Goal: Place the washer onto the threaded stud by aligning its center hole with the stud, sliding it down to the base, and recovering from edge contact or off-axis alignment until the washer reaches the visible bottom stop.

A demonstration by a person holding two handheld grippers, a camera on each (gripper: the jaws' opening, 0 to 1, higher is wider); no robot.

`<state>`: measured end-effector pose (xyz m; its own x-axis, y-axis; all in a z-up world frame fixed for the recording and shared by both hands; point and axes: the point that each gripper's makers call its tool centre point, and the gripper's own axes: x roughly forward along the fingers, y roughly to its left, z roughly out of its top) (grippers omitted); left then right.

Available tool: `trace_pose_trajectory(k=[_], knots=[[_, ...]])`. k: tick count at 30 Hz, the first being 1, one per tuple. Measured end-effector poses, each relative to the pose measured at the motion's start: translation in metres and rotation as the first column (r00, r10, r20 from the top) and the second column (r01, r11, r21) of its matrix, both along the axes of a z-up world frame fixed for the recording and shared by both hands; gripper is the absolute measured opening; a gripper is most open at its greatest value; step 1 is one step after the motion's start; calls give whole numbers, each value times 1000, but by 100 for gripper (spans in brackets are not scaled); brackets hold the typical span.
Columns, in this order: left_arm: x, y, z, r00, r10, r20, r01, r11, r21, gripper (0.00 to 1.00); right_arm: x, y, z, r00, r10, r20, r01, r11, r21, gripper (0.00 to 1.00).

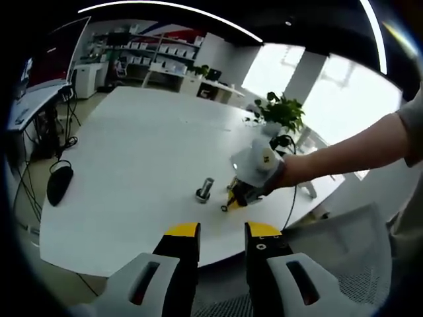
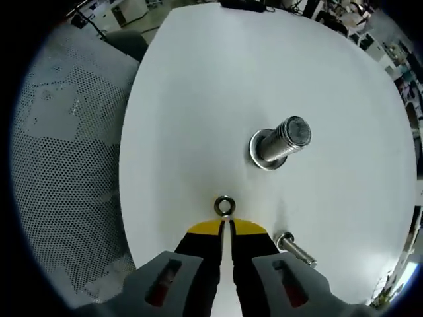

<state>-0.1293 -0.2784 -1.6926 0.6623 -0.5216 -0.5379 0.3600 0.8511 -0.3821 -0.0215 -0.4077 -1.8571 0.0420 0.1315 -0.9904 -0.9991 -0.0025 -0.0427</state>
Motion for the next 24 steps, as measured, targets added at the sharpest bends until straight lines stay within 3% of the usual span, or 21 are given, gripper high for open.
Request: trace_pose_trajectory(k=[4, 10, 15, 24], knots=[[0, 2, -1, 1000, 10, -2, -10, 1000, 4, 25, -5, -1, -1, 993, -74, -89, 72, 997, -23, 9], [3, 1, 4, 1000, 4, 23, -4, 1000, -1, 24, -6, -2, -3, 999, -5, -34, 6, 999, 33, 15], [2, 0, 2, 1000, -1, 15, 1, 1000, -3, 24, -7, 4, 1, 999, -43, -30, 46, 993, 113, 17], [2, 1, 2, 1000, 10, 11, -10, 1000, -3, 24, -6, 16, 3, 998, -45, -45, 51, 988, 145, 17]])
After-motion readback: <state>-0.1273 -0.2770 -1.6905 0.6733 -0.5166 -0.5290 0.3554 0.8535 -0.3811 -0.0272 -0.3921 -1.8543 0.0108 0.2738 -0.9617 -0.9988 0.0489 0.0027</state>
